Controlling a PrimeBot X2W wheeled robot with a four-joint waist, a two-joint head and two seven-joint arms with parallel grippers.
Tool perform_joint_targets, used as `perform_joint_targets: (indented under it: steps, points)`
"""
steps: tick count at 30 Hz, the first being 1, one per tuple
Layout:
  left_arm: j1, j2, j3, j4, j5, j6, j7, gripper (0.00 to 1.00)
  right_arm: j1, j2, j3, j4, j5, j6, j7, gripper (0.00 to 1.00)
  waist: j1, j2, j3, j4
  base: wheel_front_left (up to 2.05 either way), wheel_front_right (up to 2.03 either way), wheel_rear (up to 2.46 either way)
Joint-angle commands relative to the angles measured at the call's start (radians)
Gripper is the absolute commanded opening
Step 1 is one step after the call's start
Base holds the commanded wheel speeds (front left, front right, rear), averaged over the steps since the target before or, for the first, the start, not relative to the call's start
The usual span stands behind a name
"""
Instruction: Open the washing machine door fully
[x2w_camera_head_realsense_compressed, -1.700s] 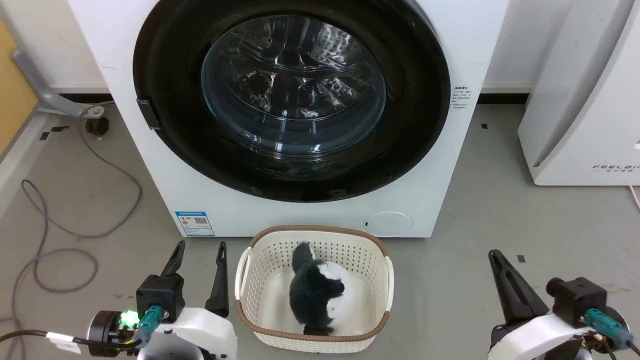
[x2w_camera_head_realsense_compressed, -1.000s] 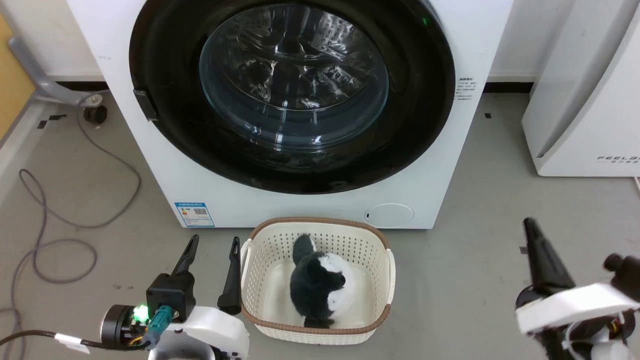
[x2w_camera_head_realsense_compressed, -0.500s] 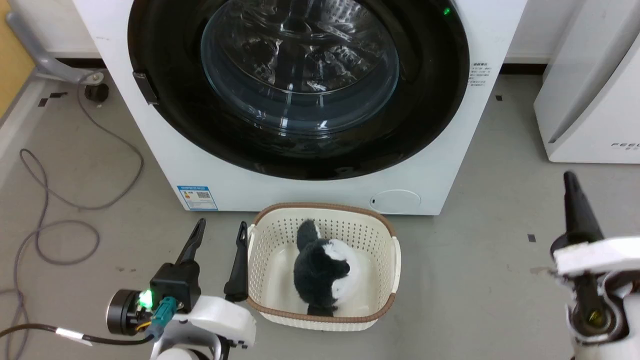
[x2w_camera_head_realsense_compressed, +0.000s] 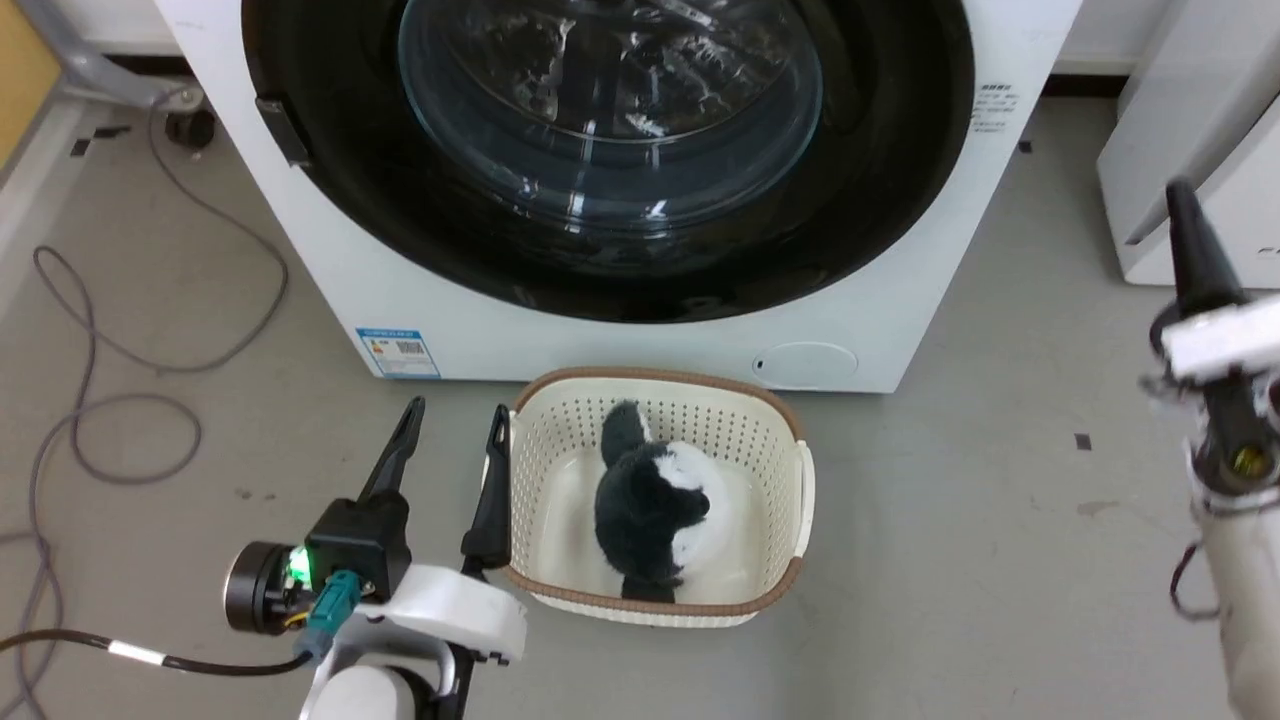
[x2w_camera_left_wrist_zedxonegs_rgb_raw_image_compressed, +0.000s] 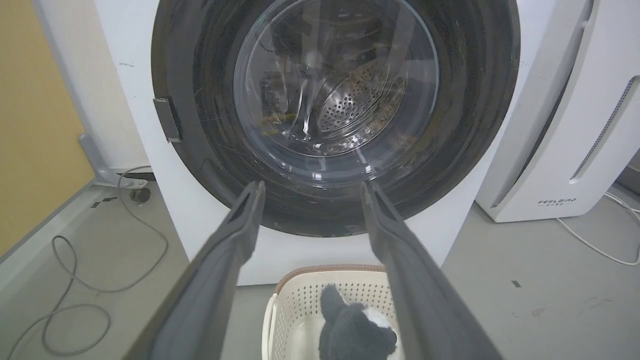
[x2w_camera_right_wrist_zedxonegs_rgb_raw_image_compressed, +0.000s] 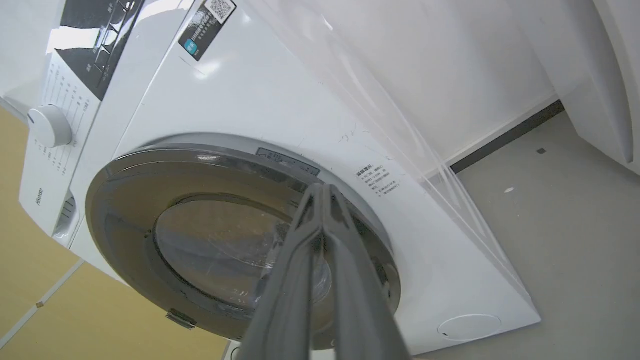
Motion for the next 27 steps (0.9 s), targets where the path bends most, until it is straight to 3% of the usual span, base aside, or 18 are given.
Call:
perform_joint_targets:
  steps: [1,12,27]
  points:
    - [-0.018,0.001,-0.005,-0.002,-0.006,0.006,-0.011,1.00,-0.040,-0.013,0.005,0.021,0.029,0.000,0.006,0.00,-0.0001,0.0000,0.008,0.004,0.00,0.00,0.00]
    - [-0.057,0.001,-0.030,-0.016,-0.022,0.018,-0.034,1.00,-0.353,-0.082,0.132,0.237,0.104,0.000,0.094,0.00,-0.0001,0.0000,0.077,0.015,0.00,0.00,0.00]
    - [-0.113,0.001,-0.067,-0.023,-0.042,0.029,-0.065,1.00,-0.690,-0.111,0.287,0.442,0.198,-0.001,0.274,0.00,-0.0001,0.0000,0.160,0.024,0.00,0.00,0.00]
